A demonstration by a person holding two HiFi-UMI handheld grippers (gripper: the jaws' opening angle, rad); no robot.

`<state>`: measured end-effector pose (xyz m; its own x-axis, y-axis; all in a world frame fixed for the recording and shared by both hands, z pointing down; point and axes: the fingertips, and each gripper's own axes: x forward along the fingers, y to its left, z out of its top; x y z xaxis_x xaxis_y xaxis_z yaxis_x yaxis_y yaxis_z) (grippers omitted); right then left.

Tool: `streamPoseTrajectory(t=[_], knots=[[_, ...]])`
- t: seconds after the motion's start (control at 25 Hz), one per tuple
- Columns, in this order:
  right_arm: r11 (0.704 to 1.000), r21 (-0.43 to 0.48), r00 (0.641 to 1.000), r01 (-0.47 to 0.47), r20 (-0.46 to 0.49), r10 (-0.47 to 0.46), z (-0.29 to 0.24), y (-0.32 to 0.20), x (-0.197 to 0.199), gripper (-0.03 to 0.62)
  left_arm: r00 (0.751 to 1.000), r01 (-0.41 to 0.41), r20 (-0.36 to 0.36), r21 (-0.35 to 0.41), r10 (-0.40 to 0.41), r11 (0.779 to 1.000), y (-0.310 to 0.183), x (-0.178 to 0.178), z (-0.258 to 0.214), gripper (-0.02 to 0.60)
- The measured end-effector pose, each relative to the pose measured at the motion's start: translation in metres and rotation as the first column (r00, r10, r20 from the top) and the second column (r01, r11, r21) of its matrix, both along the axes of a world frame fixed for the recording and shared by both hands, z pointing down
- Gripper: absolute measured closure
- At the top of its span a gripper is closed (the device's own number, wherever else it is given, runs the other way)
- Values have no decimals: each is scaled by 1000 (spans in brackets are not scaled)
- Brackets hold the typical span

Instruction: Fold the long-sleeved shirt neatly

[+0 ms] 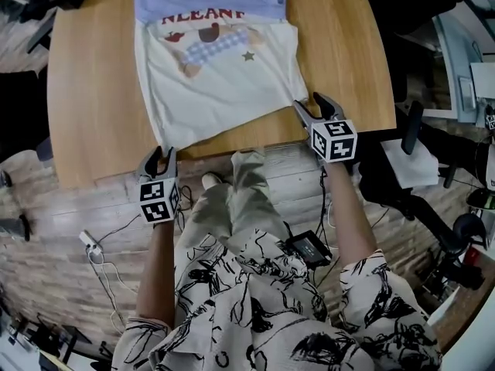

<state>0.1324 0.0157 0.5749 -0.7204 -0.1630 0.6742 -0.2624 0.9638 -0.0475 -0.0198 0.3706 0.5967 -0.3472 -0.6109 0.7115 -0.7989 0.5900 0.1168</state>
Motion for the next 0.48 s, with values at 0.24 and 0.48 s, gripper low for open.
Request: streamPoseTrajectory(t=[0.24, 0.48], knots=[[998, 35, 998, 43, -46, -41, 4, 4, 1, 338, 1000, 18, -24, -31, -19, 999, 12, -9, -2, 557], [989, 77, 989, 126, -82, -120, 7, 19, -10, 341, 999, 53, 1, -73, -53, 996, 41, -27, -5, 557]])
